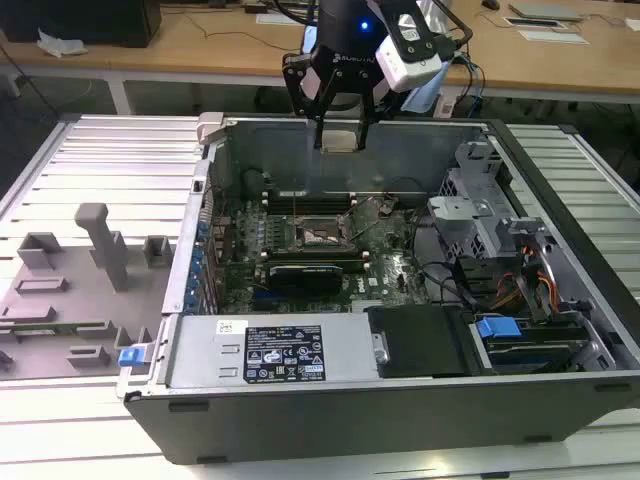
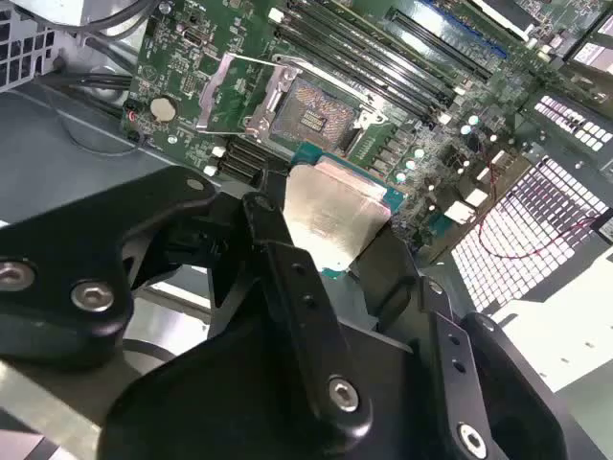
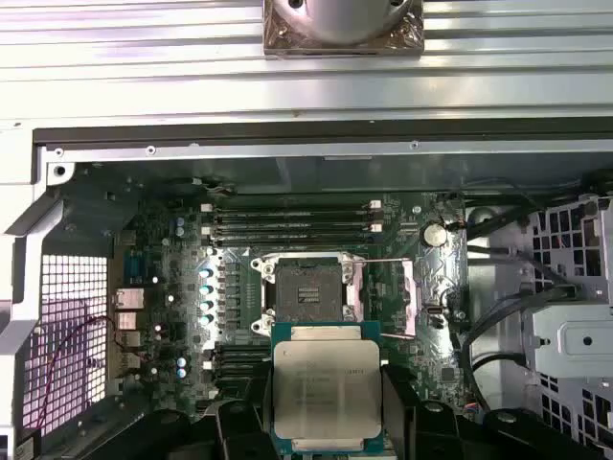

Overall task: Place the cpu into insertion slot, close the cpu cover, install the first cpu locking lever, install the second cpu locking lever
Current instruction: 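Place the cpu into insertion slot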

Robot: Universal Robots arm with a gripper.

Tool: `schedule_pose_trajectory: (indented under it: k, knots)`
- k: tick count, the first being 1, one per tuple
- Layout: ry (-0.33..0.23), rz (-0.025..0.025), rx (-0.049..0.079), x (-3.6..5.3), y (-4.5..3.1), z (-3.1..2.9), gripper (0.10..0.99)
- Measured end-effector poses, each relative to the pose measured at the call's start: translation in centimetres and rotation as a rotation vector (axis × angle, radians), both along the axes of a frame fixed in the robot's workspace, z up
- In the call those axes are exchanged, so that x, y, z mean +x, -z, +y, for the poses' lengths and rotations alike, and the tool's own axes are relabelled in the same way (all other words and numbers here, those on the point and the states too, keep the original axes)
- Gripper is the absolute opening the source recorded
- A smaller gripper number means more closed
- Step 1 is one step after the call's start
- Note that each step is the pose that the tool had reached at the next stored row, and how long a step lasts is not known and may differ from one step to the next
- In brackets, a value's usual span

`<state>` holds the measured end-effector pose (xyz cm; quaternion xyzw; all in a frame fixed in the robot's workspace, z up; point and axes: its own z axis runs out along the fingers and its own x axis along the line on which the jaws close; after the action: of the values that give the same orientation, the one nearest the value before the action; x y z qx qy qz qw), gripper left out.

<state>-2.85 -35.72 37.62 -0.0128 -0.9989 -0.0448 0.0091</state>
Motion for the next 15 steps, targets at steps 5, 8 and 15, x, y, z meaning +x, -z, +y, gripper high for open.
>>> schedule_pose_trajectory:
  k: [5, 8, 15]
  knots:
    - [0.0, 0.0, 0.0, 0.0, 0.0, 0.0, 0.541]
    - [0.0, 0.0, 0.0, 0.0, 0.03, 0.0, 0.541]
    - [0.0, -0.0001, 0.0, 0.0, 0.94, 0.0, 0.541]
